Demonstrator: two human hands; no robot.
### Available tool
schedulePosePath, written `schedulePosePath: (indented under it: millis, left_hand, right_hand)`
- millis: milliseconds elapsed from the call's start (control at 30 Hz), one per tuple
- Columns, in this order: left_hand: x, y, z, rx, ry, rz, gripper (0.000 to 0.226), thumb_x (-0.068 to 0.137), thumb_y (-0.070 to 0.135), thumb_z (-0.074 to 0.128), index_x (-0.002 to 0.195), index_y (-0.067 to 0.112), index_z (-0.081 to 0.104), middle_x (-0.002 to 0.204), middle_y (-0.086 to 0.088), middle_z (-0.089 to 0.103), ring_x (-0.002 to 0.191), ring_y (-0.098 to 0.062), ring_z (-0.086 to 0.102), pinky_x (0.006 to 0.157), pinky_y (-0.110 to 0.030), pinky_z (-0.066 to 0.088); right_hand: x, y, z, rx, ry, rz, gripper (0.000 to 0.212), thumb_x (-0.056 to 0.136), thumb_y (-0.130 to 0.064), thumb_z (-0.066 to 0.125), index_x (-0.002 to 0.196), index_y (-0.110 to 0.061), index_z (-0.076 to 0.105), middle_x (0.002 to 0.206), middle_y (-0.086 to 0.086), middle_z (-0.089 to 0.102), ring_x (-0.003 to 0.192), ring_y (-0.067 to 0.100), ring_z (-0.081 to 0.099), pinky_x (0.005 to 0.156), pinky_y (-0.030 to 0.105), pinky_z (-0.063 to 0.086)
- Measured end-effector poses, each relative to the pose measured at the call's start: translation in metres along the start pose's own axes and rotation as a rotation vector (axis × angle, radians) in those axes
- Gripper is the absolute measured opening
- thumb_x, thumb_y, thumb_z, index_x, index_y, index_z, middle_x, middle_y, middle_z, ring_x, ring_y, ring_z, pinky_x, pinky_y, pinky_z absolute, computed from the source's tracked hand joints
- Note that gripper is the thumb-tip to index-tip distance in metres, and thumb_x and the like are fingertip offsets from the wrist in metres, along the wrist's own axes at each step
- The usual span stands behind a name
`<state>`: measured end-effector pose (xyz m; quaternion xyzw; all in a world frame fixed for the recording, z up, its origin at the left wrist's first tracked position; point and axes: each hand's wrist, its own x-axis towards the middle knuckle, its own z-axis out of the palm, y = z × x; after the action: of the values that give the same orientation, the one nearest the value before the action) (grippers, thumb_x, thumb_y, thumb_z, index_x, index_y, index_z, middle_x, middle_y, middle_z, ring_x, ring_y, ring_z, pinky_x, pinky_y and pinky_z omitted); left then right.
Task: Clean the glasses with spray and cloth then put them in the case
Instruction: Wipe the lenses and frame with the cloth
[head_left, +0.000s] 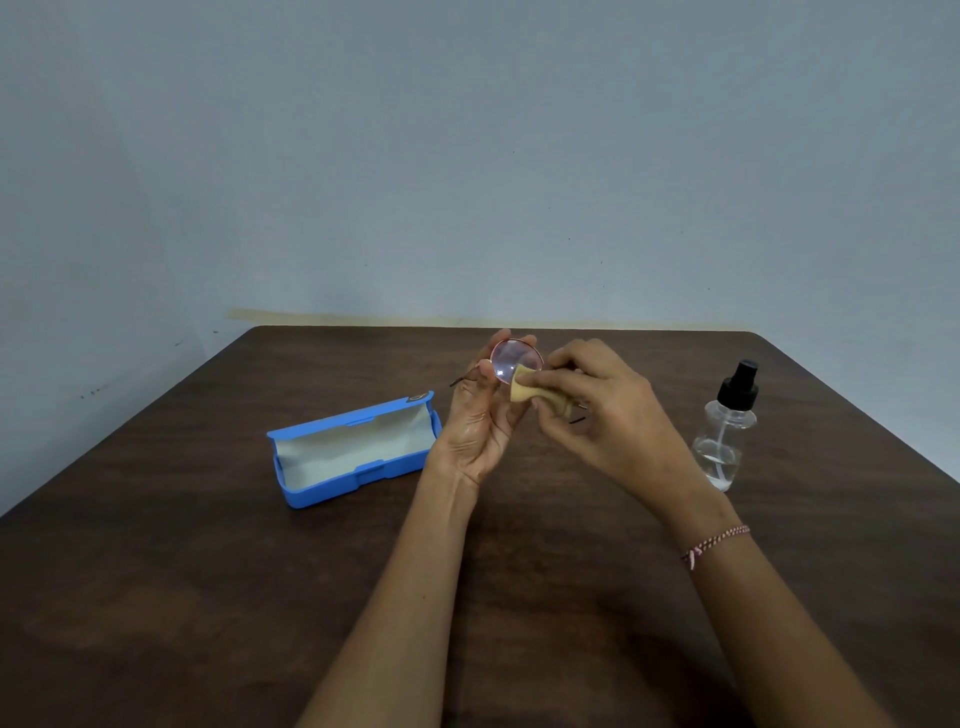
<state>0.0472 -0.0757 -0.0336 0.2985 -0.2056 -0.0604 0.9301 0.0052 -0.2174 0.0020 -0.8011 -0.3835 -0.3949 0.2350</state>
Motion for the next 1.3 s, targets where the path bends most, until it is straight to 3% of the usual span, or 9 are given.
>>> schedulePosePath:
  millis: [67, 167, 333, 567, 800, 1000, 1167, 1300]
  left_hand:
    - [-0.002, 0.001, 0.001, 0.012, -0.021, -0.009, 0.053, 0.038, 0.036, 0.094, 0.086, 0.017, 0.078, 0.092, -0.006, 0.073, 0.082, -0.014, 0.071, 0.063, -0.023, 0.058]
    - [-0.004, 0.003, 0.004, 0.051, -0.049, -0.013, 0.047, 0.046, 0.040, 0.091, 0.086, 0.018, 0.078, 0.090, -0.003, 0.074, 0.083, -0.011, 0.071, 0.068, -0.019, 0.057]
    - [-0.002, 0.004, 0.000, -0.063, 0.003, -0.013, 0.056, 0.042, 0.030, 0.094, 0.093, 0.016, 0.077, 0.096, -0.011, 0.072, 0.085, -0.018, 0.071, 0.064, -0.025, 0.059]
    - [-0.004, -0.001, 0.007, -0.006, -0.027, -0.074, 0.056, 0.041, 0.029, 0.094, 0.091, 0.011, 0.077, 0.098, -0.011, 0.072, 0.088, -0.020, 0.071, 0.068, -0.028, 0.058]
    - [-0.003, 0.004, 0.000, -0.014, -0.025, -0.042, 0.053, 0.043, 0.032, 0.093, 0.091, 0.015, 0.077, 0.098, -0.010, 0.072, 0.086, -0.018, 0.071, 0.063, -0.025, 0.058]
    - [-0.005, -0.003, 0.006, 0.032, -0.029, -0.096, 0.061, 0.040, 0.029, 0.095, 0.094, 0.010, 0.075, 0.101, -0.012, 0.071, 0.090, -0.021, 0.070, 0.068, -0.030, 0.059]
    - [-0.005, 0.001, 0.004, 0.003, -0.050, -0.075, 0.052, 0.045, 0.030, 0.093, 0.091, 0.013, 0.077, 0.098, -0.009, 0.072, 0.085, -0.017, 0.070, 0.060, -0.022, 0.057]
    - [-0.005, 0.000, 0.001, 0.014, -0.056, -0.089, 0.050, 0.048, 0.032, 0.092, 0.092, 0.015, 0.076, 0.096, -0.007, 0.072, 0.083, -0.016, 0.071, 0.058, -0.021, 0.056]
  right_hand:
    - [0.001, -0.001, 0.002, -0.030, 0.011, -0.005, 0.025, 0.085, -0.017, 0.057, 0.104, -0.007, 0.069, 0.096, 0.007, 0.061, 0.088, 0.015, 0.051, 0.077, 0.018, 0.042]
    - [0.001, -0.006, 0.006, -0.034, -0.019, -0.062, 0.024, 0.087, -0.014, 0.057, 0.108, -0.007, 0.068, 0.101, 0.007, 0.062, 0.089, 0.021, 0.054, 0.077, 0.028, 0.047]
    - [0.000, 0.000, -0.005, -0.103, -0.017, -0.040, 0.021, 0.084, -0.017, 0.065, 0.104, -0.013, 0.070, 0.097, -0.002, 0.064, 0.087, 0.013, 0.052, 0.069, 0.025, 0.047]
    - [0.001, -0.002, -0.001, -0.122, 0.164, 0.080, 0.025, 0.082, -0.005, 0.069, 0.107, -0.004, 0.069, 0.096, 0.007, 0.065, 0.093, 0.013, 0.049, 0.082, 0.017, 0.040]
    - [0.002, 0.000, -0.005, 0.096, 0.004, 0.076, 0.023, 0.080, -0.011, 0.070, 0.103, -0.011, 0.071, 0.094, 0.002, 0.060, 0.086, 0.014, 0.056, 0.073, 0.020, 0.047]
    - [0.001, 0.000, -0.001, -0.010, 0.173, 0.188, 0.023, 0.082, -0.007, 0.069, 0.105, -0.006, 0.070, 0.088, 0.005, 0.059, 0.083, 0.017, 0.057, 0.070, 0.023, 0.048]
    - [0.001, 0.000, -0.001, 0.127, 0.051, 0.146, 0.023, 0.079, -0.013, 0.072, 0.102, -0.008, 0.071, 0.087, 0.004, 0.060, 0.077, 0.007, 0.054, 0.069, 0.012, 0.045]
    - [0.001, -0.004, 0.005, 0.093, 0.015, 0.074, 0.024, 0.084, -0.021, 0.063, 0.103, -0.009, 0.071, 0.094, 0.006, 0.061, 0.091, 0.017, 0.058, 0.079, 0.023, 0.047]
